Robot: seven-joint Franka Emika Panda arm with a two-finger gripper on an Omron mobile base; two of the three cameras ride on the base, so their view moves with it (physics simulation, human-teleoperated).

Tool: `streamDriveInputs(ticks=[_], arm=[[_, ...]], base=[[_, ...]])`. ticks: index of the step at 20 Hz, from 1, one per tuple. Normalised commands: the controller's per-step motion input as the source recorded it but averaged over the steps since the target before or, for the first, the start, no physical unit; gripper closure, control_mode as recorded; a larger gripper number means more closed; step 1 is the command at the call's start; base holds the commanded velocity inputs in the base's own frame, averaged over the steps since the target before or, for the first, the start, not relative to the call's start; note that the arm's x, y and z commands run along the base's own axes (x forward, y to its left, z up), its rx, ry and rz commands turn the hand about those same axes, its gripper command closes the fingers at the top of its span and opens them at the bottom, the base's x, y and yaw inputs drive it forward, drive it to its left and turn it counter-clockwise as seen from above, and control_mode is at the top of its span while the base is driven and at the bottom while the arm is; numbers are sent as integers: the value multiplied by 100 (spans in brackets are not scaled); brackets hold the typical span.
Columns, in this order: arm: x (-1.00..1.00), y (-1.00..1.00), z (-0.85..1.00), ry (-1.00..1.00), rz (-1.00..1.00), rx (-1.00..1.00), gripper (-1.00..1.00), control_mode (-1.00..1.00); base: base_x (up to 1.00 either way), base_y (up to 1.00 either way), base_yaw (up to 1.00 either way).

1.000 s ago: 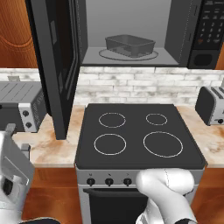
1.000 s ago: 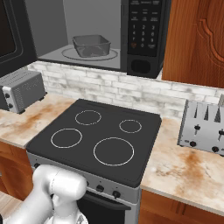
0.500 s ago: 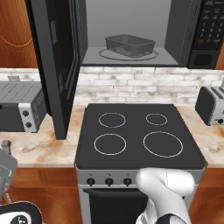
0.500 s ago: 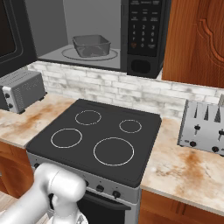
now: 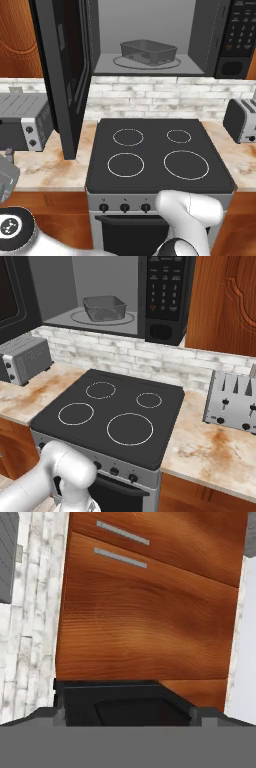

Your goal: Place the tupperware containing the steak and garlic meal in the microwave. Close the microwave door and press the start button to reheat the meal.

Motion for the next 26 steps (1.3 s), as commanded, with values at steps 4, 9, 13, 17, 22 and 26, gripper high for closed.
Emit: streamDriveInputs(ticks=[4,9,13,17,22,26], arm=[[71,9,-3,2,-4,0,-100,-100],[65,21,0,3,-6,0,-100,-100],[24,0,1,1,-8,0,-100,-100],[-8,-26,13,0,-10,0,-100,-100],[-44,-63,28,-10,-11,0,-100,-100],[-52,-94,27,-17,-9,0,-100,-100]], base=[[0,0,0],[0,0,0],[0,0,0],[0,0,0],[0,0,0],[0,0,0]])
